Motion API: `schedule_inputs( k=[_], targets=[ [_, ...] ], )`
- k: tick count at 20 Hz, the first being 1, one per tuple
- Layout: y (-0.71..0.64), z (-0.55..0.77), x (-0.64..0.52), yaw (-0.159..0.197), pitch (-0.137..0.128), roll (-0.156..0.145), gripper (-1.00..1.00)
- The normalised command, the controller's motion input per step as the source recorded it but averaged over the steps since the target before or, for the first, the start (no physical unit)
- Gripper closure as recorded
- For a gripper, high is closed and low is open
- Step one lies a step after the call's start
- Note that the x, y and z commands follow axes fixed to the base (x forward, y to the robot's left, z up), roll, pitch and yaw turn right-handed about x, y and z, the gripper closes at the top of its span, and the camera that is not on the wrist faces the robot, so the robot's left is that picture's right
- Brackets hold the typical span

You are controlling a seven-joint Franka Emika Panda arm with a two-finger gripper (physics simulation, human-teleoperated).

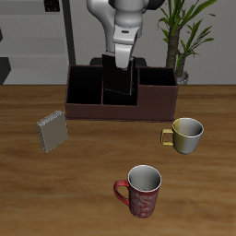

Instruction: Place the black book into the back desk caddy's front compartment

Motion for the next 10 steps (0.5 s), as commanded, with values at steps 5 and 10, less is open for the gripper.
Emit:
schedule_inputs(
  k=[5, 10],
  targets=[
    [0.01, -0.05, -0.06, 0.008, 0.020, -0.005, 1.00],
    [0.03, -0.09, -0.12, 0.010, 0.021, -0.003, 1.00]
  ],
)
